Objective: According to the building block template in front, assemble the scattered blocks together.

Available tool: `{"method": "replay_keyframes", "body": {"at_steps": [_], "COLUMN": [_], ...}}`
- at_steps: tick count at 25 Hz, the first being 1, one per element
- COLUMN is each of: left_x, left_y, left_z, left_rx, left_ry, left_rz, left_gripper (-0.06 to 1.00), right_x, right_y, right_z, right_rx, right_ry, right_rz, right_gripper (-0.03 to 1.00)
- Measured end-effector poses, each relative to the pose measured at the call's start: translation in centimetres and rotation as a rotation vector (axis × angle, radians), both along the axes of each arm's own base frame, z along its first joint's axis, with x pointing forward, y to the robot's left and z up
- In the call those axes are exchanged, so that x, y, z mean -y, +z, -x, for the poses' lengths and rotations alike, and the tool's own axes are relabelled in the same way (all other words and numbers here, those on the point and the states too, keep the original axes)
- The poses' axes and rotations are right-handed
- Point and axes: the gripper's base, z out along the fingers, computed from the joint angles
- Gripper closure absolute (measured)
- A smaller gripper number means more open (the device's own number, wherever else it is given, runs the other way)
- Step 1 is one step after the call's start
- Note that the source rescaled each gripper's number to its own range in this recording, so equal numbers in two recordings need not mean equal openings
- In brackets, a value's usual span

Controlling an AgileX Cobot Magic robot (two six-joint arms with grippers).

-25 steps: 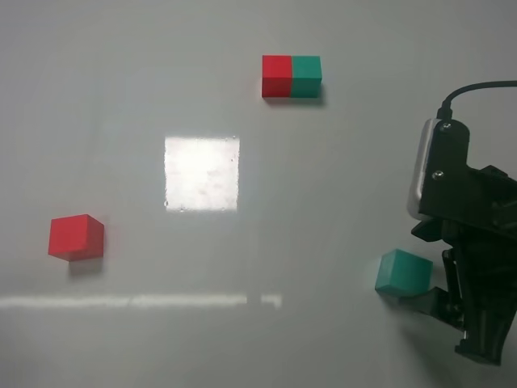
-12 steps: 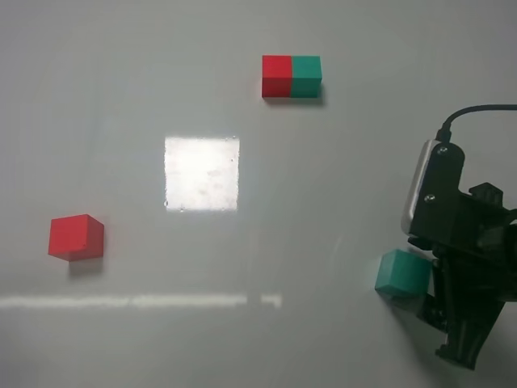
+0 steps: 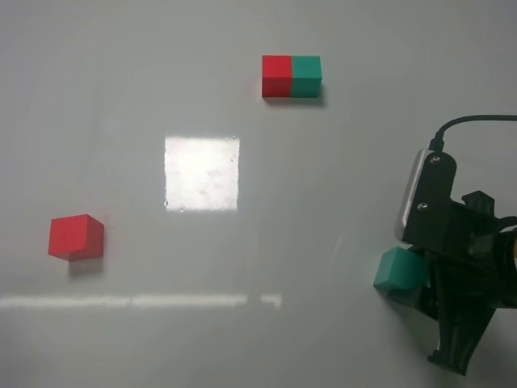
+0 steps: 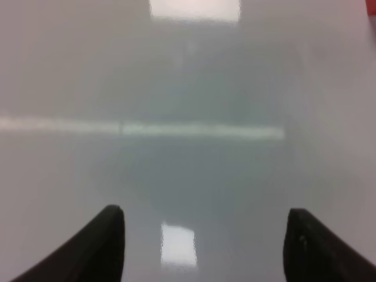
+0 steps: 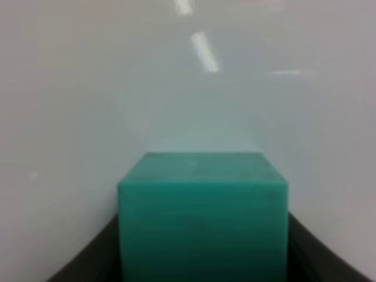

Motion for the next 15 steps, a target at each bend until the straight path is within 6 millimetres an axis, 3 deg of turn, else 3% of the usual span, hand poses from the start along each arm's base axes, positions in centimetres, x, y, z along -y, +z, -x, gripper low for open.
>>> {"method": "replay_keyframes", "body": {"at_steps": [3, 10, 15], "left_x": [0.0, 0.0, 0.0], "left_y": [0.0, 0.0, 0.0], "left_z": [0.0, 0.0, 0.0], "left_rx": [0.0, 0.0, 0.0], "left_ry": [0.0, 0.0, 0.0], "left_rz": [-0.001, -0.001, -0.001], "left_gripper": [0.42, 0.42, 0.42], "right_x": [0.0, 0.0, -0.4], "right_y": [1.0, 8.3, 8.2], "right_z": [0.1, -0.1, -1.2], "right_rx": [-0.041, 0.04, 0.056], "right_ry": [-0.007, 0.028, 0.079], "right_rz": [0.007, 0.012, 0.13], "right_gripper": [0.97, 0.97, 0.97]}}
